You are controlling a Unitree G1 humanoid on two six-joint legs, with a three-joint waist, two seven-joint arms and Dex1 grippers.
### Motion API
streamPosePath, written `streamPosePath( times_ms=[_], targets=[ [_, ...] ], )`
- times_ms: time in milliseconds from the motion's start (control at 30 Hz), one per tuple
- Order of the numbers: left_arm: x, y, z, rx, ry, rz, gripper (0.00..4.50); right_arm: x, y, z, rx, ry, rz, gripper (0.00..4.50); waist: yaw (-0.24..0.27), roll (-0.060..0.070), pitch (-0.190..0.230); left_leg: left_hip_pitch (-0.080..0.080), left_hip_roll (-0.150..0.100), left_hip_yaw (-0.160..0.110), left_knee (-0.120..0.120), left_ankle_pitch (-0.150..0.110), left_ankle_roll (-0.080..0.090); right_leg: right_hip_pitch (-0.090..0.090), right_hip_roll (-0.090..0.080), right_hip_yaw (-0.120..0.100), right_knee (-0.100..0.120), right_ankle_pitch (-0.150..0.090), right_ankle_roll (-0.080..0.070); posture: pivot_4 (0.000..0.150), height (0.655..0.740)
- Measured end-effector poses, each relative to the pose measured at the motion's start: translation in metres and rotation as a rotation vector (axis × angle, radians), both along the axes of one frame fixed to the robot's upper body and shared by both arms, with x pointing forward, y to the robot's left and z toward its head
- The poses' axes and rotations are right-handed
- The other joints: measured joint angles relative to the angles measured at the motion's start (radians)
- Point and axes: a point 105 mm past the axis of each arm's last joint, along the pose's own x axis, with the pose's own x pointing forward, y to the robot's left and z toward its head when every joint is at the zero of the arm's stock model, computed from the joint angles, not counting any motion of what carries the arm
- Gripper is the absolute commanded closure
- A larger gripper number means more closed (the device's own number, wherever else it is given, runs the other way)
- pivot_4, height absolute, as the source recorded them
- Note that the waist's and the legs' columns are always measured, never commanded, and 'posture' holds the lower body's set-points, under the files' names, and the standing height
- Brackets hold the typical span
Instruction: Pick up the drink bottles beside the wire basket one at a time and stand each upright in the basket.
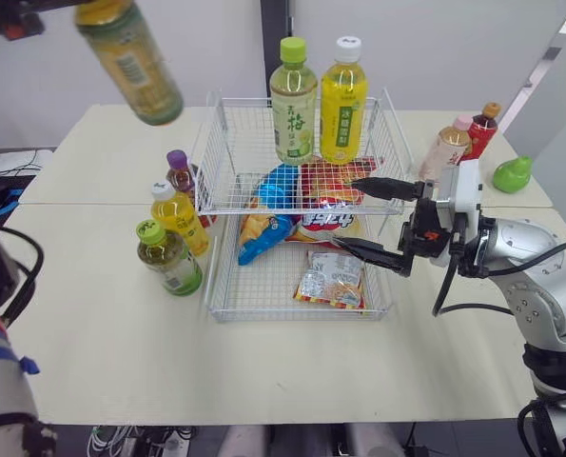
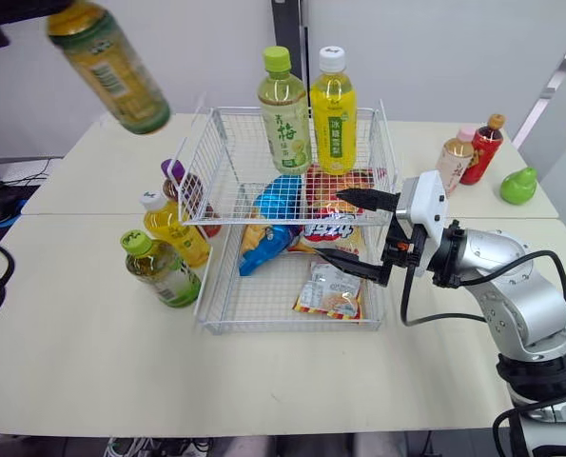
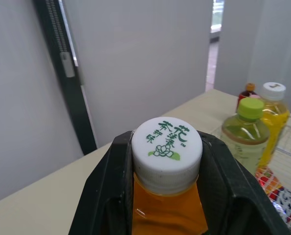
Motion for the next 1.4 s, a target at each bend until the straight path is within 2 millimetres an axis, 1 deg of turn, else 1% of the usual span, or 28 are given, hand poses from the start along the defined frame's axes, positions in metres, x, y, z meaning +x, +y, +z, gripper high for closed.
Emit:
streamPosePath(
  times_ms=[33, 133, 200, 233, 333, 500, 633, 767, 933, 1033, 1167, 1300, 1333, 1367, 1400],
  targets=[
    [0.004, -0.008, 0.001, 0.004, 0.009, -0.017, 3.15, 0.000, 0.000, 0.000, 0.003, 0.000, -0.004, 0.00, -0.002, 0.000, 0.000, 0.000, 0.000, 0.000, 0.000, 0.000, 0.000, 0.000, 0.000, 0.000, 0.000, 0.000, 0.000, 0.150, 0.7400],
    [0.006, -0.019, 0.010, 0.020, 0.000, -0.042, 3.15, 0.000, -0.001, -0.003, 0.010, 0.009, -0.020, 0.00, -0.009, 0.000, 0.000, -0.001, 0.000, 0.000, 0.000, 0.000, 0.000, -0.001, 0.000, 0.000, 0.000, 0.000, -0.001, 0.150, 0.7400],
    [0.007, -0.033, 0.014, 0.025, -0.012, -0.094, 3.15, 0.000, -0.002, -0.004, 0.012, 0.013, -0.025, 0.00, -0.008, 0.000, 0.000, -0.002, -0.001, 0.000, 0.000, 0.000, 0.000, -0.001, 0.000, 0.000, -0.001, 0.000, -0.001, 0.150, 0.7400],
    [0.009, -0.043, 0.015, 0.034, -0.012, -0.126, 3.15, 0.000, -0.001, -0.004, 0.012, 0.010, -0.025, 0.00, -0.005, 0.000, 0.000, -0.002, -0.001, -0.001, 0.000, 0.000, 0.000, -0.001, 0.000, 0.000, -0.001, 0.000, -0.001, 0.150, 0.7400],
    [0.014, -0.059, 0.012, 0.067, 0.002, -0.168, 3.15, -0.001, -0.001, -0.002, 0.014, 0.003, -0.027, 0.00, -0.008, 0.000, 0.000, -0.002, -0.001, 0.000, 0.001, 0.000, 0.000, -0.001, -0.001, 0.000, -0.001, 0.000, 0.000, 0.150, 0.7400],
    [0.020, -0.069, 0.008, 0.102, 0.009, -0.185, 3.15, -0.001, -0.003, -0.003, 0.018, 0.003, -0.040, 0.00, -0.015, 0.000, 0.001, -0.003, -0.001, 0.000, 0.000, 0.000, 0.000, -0.003, 0.000, 0.001, 0.000, 0.000, -0.001, 0.150, 0.7400],
    [0.026, -0.080, -0.002, 0.160, 0.022, -0.208, 3.15, -0.001, -0.005, -0.001, 0.021, -0.006, -0.049, 0.00, -0.015, 0.000, 0.001, -0.004, 0.000, 0.001, 0.000, 0.000, 0.000, -0.004, -0.001, 0.001, 0.001, 0.000, -0.001, 0.150, 0.7400],
    [0.034, -0.082, -0.015, 0.186, 0.039, -0.202, 3.15, -0.002, -0.004, 0.001, 0.023, -0.012, -0.050, 0.00, -0.016, 0.000, 0.001, -0.004, 0.000, 0.000, 0.000, 0.000, 0.000, -0.005, 0.000, 0.001, 0.001, 0.000, -0.001, 0.150, 0.7400],
    [0.044, -0.078, -0.036, 0.185, 0.092, -0.185, 3.15, -0.003, -0.006, 0.003, 0.028, -0.024, -0.057, 0.00, -0.015, 0.000, 0.001, -0.004, -0.001, 0.000, 0.000, 0.000, 0.000, -0.005, 0.000, 0.001, 0.001, 0.001, -0.001, 0.150, 0.7400],
    [0.047, -0.078, -0.040, 0.179, 0.101, -0.176, 3.15, -0.002, -0.007, 0.005, 0.033, -0.028, -0.066, 0.00, -0.015, 0.000, 0.001, -0.004, -0.001, 0.000, 0.000, 0.000, 0.000, -0.005, -0.001, 0.001, 0.001, 0.001, -0.001, 0.150, 0.7400],
    [0.052, -0.079, -0.051, 0.188, 0.113, -0.173, 3.15, -0.003, -0.007, 0.005, 0.035, -0.027, -0.063, 0.00, -0.014, 0.000, 0.001, -0.004, -0.001, 0.000, 0.001, 0.000, 0.000, -0.005, -0.001, 0.001, 0.001, 0.001, -0.001, 0.150, 0.7400],
    [0.054, -0.083, -0.051, 0.182, 0.099, -0.172, 3.15, -0.003, -0.008, 0.005, 0.033, -0.028, -0.066, 0.00, -0.014, 0.000, 0.001, -0.004, -0.001, 0.000, 0.001, 0.000, 0.000, -0.005, -0.001, 0.001, 0.001, 0.001, -0.001, 0.150, 0.7400],
    [0.055, -0.084, -0.051, 0.179, 0.098, -0.169, 2.43, -0.003, -0.008, 0.005, 0.033, -0.028, -0.066, 0.00, -0.015, 0.000, 0.001, -0.004, -0.001, 0.000, 0.001, 0.000, 0.000, -0.005, -0.001, 0.001, 0.001, 0.001, -0.001, 0.150, 0.7400],
    [0.056, -0.084, -0.051, 0.177, 0.097, -0.166, 2.26, -0.003, -0.008, 0.005, 0.033, -0.028, -0.066, 0.00, -0.015, 0.000, 0.001, -0.004, -0.001, 0.000, 0.001, 0.000, 0.000, -0.005, -0.001, 0.001, 0.001, 0.001, -0.001, 0.150, 0.7400],
    [0.056, -0.084, -0.051, 0.175, 0.093, -0.167, 1.96, -0.003, -0.008, 0.005, 0.032, -0.028, -0.066, 0.00, -0.015, 0.000, 0.000, -0.004, -0.001, 0.000, 0.001, 0.000, 0.000, -0.005, -0.001, 0.001, 0.001, 0.001, -0.001, 0.150, 0.7400]
  ],
)
